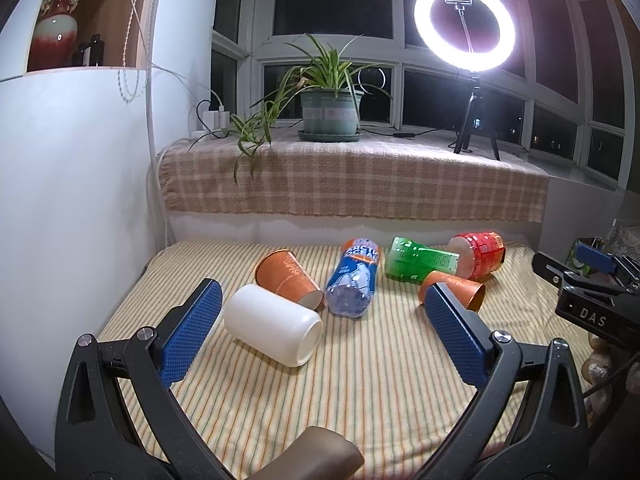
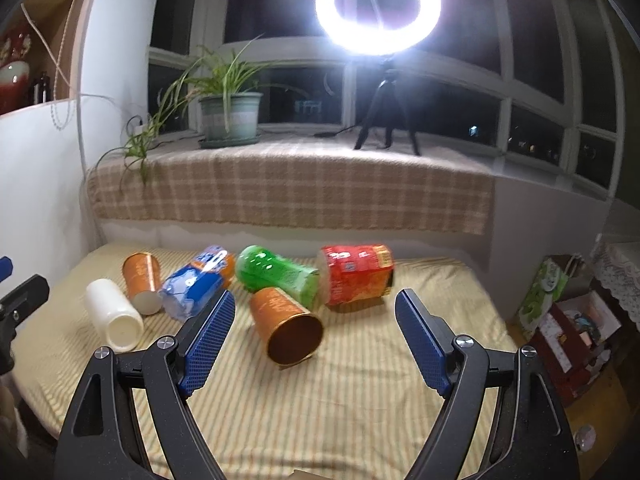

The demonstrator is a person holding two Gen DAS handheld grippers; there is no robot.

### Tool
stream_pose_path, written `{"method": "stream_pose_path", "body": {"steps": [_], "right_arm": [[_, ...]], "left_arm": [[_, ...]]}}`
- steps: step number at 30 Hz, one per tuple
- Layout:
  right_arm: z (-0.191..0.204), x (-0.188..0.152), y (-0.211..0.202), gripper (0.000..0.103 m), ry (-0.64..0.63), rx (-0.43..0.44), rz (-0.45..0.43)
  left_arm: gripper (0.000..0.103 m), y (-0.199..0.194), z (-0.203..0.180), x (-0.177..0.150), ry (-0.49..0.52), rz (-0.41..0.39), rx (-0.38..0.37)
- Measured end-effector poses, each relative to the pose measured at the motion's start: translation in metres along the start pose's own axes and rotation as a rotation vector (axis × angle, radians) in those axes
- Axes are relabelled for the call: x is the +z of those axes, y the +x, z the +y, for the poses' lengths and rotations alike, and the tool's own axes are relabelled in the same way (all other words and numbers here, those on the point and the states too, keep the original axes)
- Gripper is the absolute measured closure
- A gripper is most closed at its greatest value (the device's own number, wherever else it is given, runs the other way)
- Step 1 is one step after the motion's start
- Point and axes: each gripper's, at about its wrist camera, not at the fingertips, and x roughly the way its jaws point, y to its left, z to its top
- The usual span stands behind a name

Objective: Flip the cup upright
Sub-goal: 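Move the right tool down to the blue Arctic Ocean bottle and close on it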

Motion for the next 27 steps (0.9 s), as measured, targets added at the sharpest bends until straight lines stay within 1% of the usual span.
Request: {"method": "stream_pose_path", "body": {"steps": [3, 7, 12, 17, 22, 27], "right_arm": [[0.011, 0.003, 0.014, 0.021, -0.017, 0.047, 0.032], [0.026, 0.006, 0.042, 0.021, -0.015, 0.105, 0.097], [0.043, 0.008, 0.072, 0.021, -0.028, 0.151, 0.156], [0.057, 0.013, 0.104, 0.021, -0.005, 0.208, 0.225], [0.070, 0.016, 0.138, 0.021, 0.055, 0.286, 0.327], [0.078, 0.016, 0.176, 0.021, 0.188, 0.392, 0.456]], "left_arm": [[0.000, 0.003, 0.008, -0.002, -0.006, 0.013, 0.013], [0.000, 0.005, 0.021, -0.006, -0.019, 0.024, 0.036], [0.000, 0.006, 0.037, -0.011, -0.034, 0.037, 0.066], [0.000, 0.006, 0.052, -0.016, -0.054, 0.055, 0.093], [0.000, 0.005, 0.064, -0.020, -0.061, 0.063, 0.109], [0.000, 0.002, 0.074, -0.023, -0.074, 0.072, 0.128]]}}
